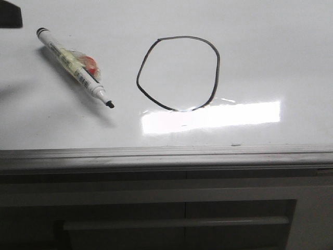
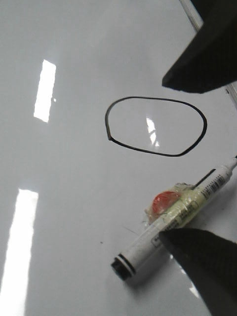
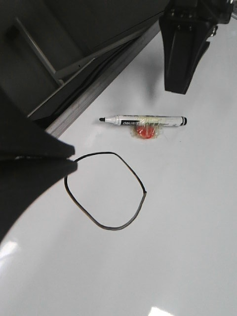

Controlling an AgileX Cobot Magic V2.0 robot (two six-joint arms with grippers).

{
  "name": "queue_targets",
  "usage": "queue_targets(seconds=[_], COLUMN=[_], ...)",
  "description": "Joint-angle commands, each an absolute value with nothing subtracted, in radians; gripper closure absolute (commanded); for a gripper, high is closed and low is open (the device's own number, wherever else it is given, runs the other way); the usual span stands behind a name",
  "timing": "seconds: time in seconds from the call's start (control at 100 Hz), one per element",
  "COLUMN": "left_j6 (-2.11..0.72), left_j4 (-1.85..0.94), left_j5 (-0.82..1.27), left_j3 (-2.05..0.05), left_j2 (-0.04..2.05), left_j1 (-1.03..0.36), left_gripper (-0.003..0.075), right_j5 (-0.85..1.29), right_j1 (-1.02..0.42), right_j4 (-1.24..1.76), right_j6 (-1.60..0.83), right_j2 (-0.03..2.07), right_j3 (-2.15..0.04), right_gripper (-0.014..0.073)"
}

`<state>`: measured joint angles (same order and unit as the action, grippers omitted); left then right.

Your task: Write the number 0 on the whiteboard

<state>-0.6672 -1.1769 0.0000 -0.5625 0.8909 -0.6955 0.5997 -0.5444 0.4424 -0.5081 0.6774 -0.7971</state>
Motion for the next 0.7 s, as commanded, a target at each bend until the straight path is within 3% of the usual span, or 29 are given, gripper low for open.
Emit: queue_targets(seconds=[0.0, 0.13, 0.28, 0.43, 0.69], left_j6=[-0.699, -0.766, -0.768, -0.770, -0.770], left_j4=[-1.095, -0.868, -0.709, -0.703, -0.703], left_j5=[-0.032, 0.028, 0.138, 0.196, 0.198], left_j3=[-0.590, -0.590, -0.590, -0.590, -0.590], left_j2=[0.829, 0.738, 0.657, 0.618, 0.620], left_j1=[-0.694, -0.694, -0.694, -0.694, -0.694], left_gripper=[0.0262, 0.0400, 0.0743, 0.0740, 0.0740], right_j5=[0.526, 0.502, 0.343, 0.200, 0.224], right_j1=[-0.538, -0.538, -0.538, -0.538, -0.538], right_j4=[0.442, 0.414, 0.408, 0.423, 0.426], right_j6=[-0.527, -0.584, -0.620, -0.620, -0.620], right_j2=[0.678, 0.678, 0.678, 0.678, 0.678], right_j3=[-0.822, -0.799, -0.717, -0.629, -0.608], right_gripper=[0.0663, 0.0663, 0.0663, 0.0663, 0.0663])
